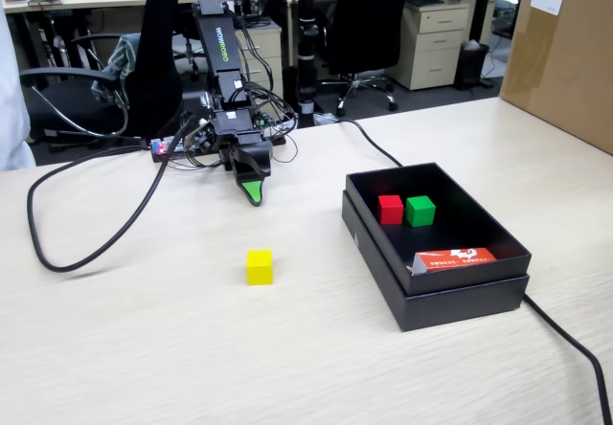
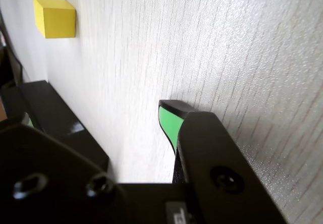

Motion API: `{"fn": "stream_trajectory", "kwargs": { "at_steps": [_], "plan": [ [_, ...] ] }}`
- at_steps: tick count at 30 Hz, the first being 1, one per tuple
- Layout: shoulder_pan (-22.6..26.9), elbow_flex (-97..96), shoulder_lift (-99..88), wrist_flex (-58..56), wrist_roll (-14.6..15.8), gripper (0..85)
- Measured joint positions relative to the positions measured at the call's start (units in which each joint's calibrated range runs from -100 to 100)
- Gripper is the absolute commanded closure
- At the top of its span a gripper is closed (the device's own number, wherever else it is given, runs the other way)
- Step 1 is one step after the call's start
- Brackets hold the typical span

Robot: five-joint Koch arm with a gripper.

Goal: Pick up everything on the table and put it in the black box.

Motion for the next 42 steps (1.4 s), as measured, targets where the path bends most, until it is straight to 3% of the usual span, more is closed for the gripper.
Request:
{"fn": "stream_trajectory", "kwargs": {
  "at_steps": [27,36,42],
  "plan": [
    [0.5,1.2,0.0,-1.0,-0.2,36.3],
    [-1.2,16.4,3.4,-22.1,-0.1,36.7],
    [-2.5,44.9,20.8,-37.9,0.0,38.3]
  ]
}}
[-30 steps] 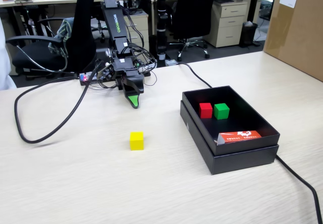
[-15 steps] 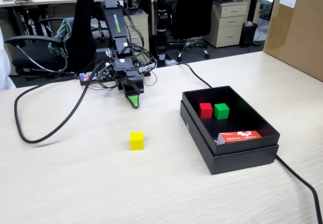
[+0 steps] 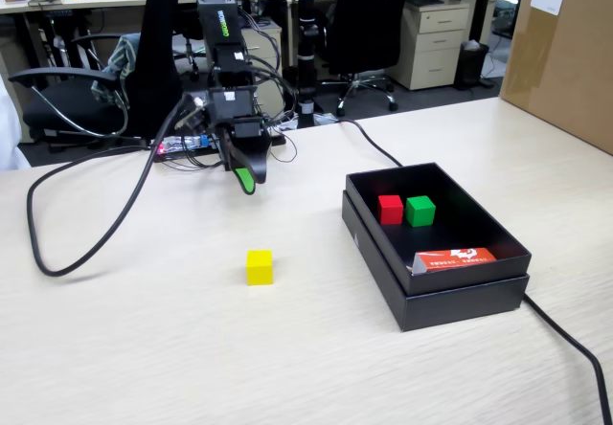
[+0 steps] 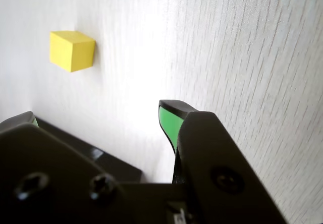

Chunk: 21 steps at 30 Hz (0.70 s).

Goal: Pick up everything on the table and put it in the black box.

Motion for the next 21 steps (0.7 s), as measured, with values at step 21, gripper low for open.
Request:
{"fn": "stream_trajectory", "kwargs": {
  "at_steps": [21],
  "plan": [
    [-2.4,48.9,68.1,-17.5,4.1,38.3]
  ]
}}
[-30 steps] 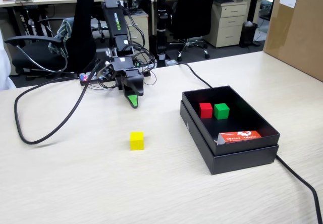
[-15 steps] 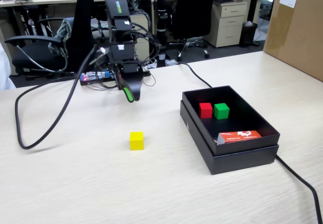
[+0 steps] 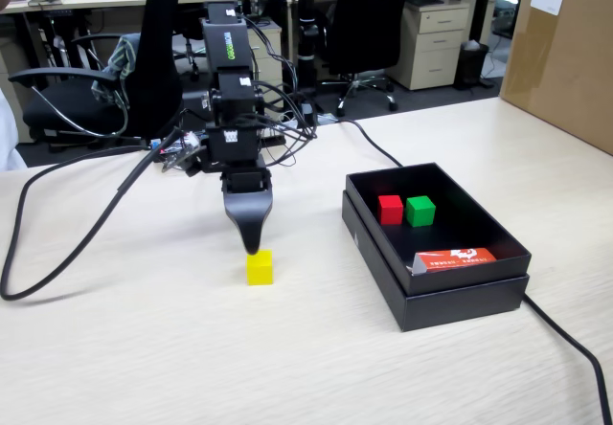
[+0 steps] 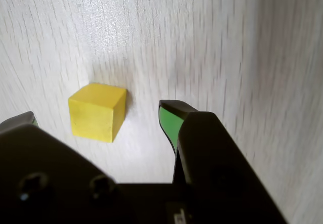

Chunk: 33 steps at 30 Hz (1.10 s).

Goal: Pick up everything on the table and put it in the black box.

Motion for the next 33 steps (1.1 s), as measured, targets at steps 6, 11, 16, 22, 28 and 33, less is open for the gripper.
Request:
{"fn": "stream_trajectory", "kwargs": {
  "at_steps": [6,11,16,22,28,33],
  "plan": [
    [0.0,4.0,7.2,0.1,0.4,38.7],
    [0.3,6.8,11.7,0.0,0.7,41.0],
    [0.6,9.5,14.6,-1.5,1.6,50.4],
    [0.6,10.9,16.2,-2.3,2.0,76.5],
    [0.8,10.2,14.8,-2.3,2.4,84.8],
    [2.8,7.0,3.2,-2.9,2.6,84.8]
  ]
}}
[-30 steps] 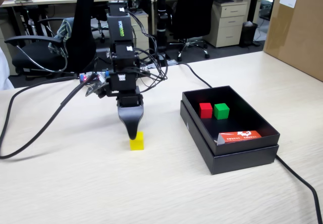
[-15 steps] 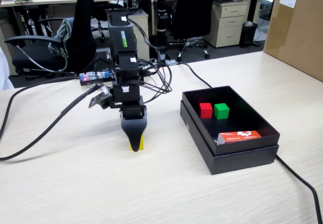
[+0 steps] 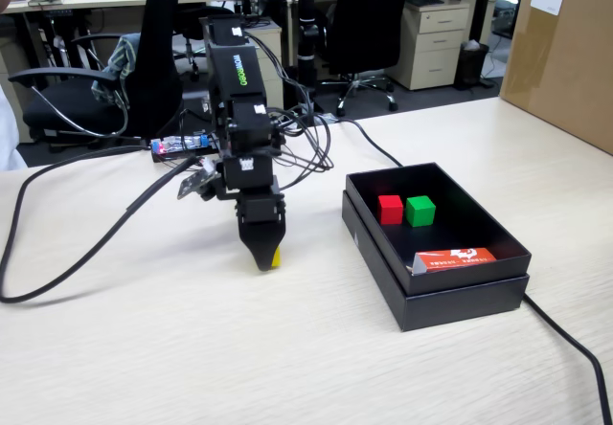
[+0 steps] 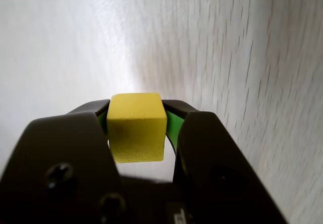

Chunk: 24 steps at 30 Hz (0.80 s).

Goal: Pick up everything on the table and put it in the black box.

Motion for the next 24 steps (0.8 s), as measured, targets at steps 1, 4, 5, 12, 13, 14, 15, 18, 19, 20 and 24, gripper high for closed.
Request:
{"fn": "stream_trajectory", "kwargs": {
  "at_steps": [1,4,5,12,13,14,15,18,19,20,24],
  "plan": [
    [0.7,0.1,-3.5,0.0,0.0,84.8],
    [4.5,2.0,-13.7,-0.1,0.4,84.8],
    [7.0,6.5,-14.5,-0.1,0.4,84.7],
    [16.0,33.4,5.2,-2.9,0.4,84.6],
    [16.1,33.7,5.6,-3.1,0.4,84.7],
    [16.7,37.4,11.5,-4.6,0.4,84.6],
    [16.7,37.5,11.7,-4.5,0.4,84.7],
    [17.0,41.1,21.6,-4.6,0.4,84.6],
    [17.2,41.3,25.9,-5.2,0.4,84.6],
    [17.2,41.3,28.5,-5.3,0.4,84.6],
    [17.4,42.4,35.1,-5.7,0.4,84.5]
  ]
}}
